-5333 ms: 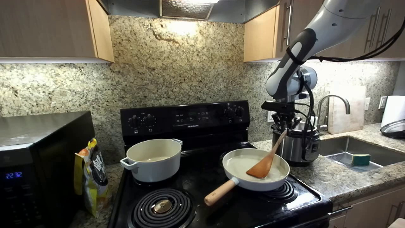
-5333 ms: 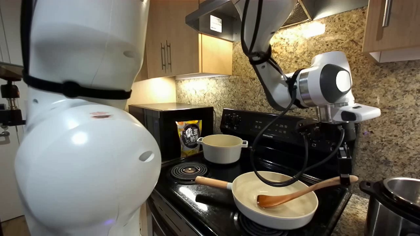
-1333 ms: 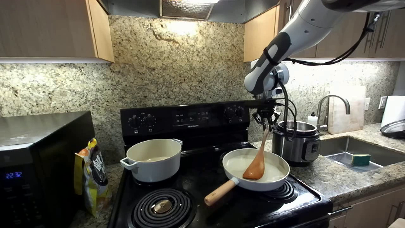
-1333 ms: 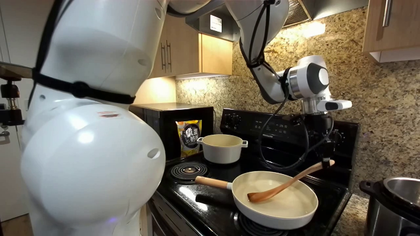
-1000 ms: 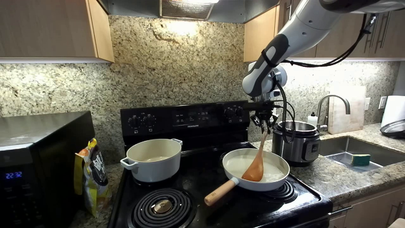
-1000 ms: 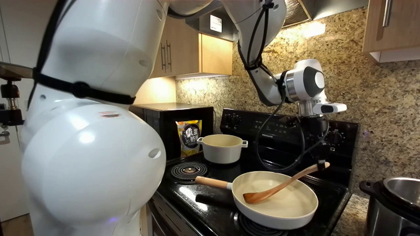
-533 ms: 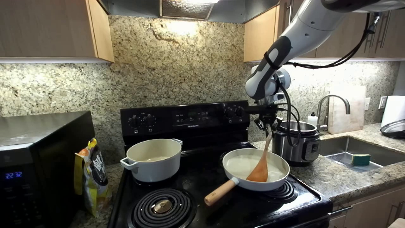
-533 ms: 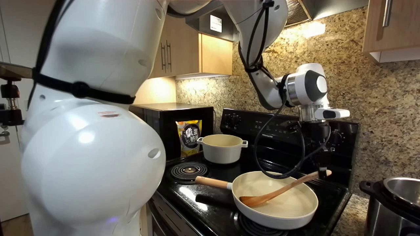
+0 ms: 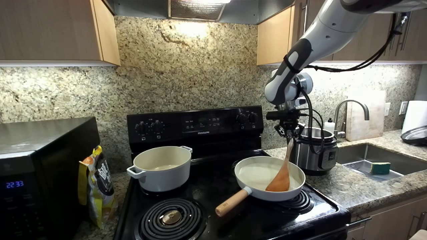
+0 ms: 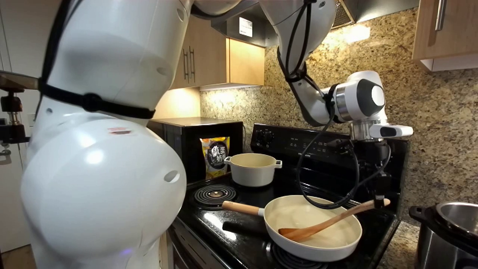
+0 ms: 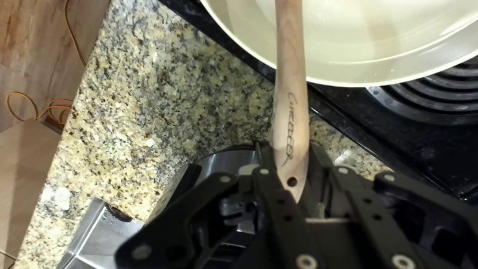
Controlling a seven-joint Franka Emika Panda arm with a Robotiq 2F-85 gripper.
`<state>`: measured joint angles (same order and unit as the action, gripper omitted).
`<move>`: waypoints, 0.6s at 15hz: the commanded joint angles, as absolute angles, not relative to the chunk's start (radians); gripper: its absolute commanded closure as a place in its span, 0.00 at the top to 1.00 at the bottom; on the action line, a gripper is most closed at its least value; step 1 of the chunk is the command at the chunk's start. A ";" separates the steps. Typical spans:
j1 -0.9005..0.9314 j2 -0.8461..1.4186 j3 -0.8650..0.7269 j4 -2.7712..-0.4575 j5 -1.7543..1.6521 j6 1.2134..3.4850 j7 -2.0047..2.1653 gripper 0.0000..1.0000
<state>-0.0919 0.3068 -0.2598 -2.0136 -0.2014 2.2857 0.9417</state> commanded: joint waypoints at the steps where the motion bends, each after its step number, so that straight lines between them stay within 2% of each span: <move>1: -0.106 0.281 -0.259 -2.033 -0.197 2.285 0.890 0.11; 9: -0.089 0.303 -0.259 -1.960 -0.220 2.264 0.893 0.11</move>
<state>-0.0997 0.3071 -0.2613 -1.9820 -0.2012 2.2848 0.8985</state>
